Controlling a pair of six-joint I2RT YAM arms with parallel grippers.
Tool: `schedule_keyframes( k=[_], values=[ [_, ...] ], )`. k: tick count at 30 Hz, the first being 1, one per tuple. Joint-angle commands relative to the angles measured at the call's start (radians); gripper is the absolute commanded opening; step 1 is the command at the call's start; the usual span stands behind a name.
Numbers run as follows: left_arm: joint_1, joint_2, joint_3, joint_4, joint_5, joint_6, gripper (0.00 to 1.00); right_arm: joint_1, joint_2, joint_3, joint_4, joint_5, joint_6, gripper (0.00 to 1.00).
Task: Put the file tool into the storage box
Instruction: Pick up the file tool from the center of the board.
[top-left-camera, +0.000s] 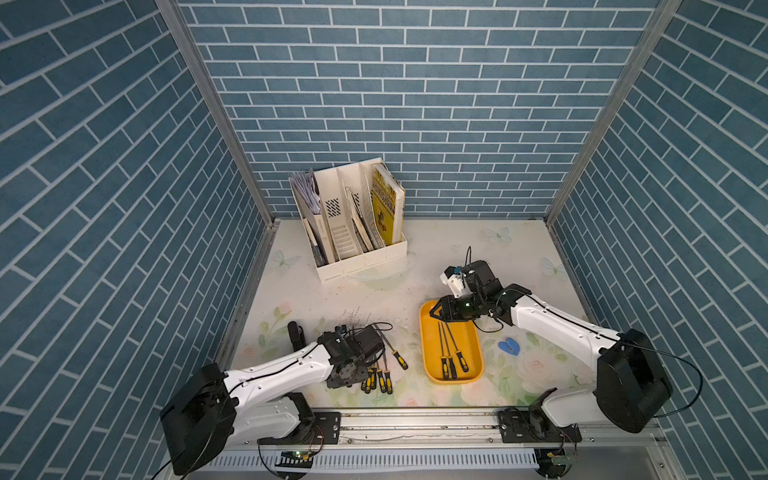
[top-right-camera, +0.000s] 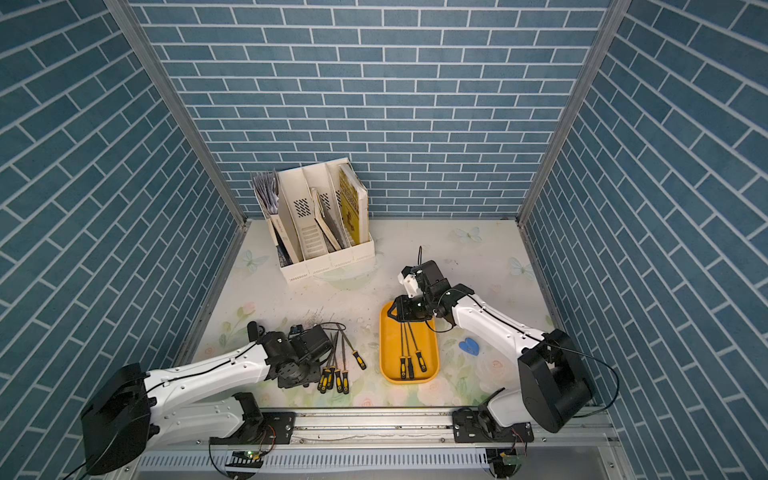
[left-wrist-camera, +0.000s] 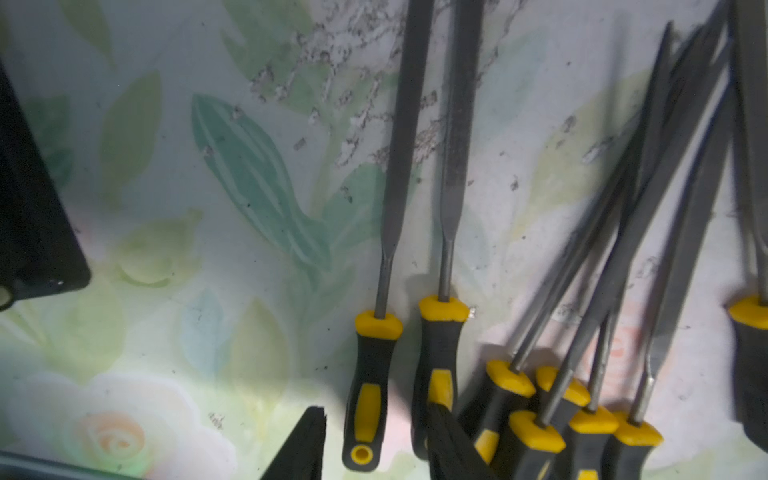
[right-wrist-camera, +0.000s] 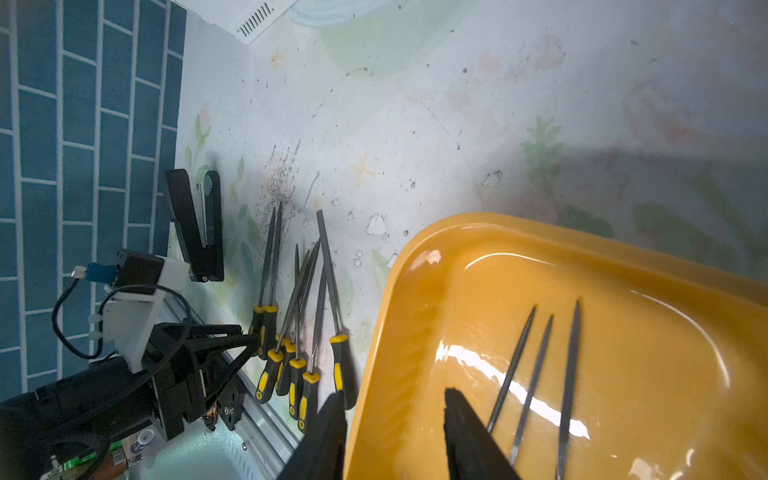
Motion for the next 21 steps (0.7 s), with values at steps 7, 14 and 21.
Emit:
schedule_keyframes(
  k=[7,14,21],
  values=[
    [0.049,-0.022,-0.050,-0.012,-0.011,0.040,0.39,0.017,-0.010,-0.010,-0.001,-0.003,-0.016,0.41],
    [0.059,0.025,-0.066,0.056,0.020,0.068,0.34,0.029,0.010,0.004,0.004,0.002,-0.014,0.40],
    [0.069,0.092,-0.068,0.118,0.041,0.098,0.20,0.044,0.020,0.020,-0.005,0.007,-0.017,0.39]
  ],
)
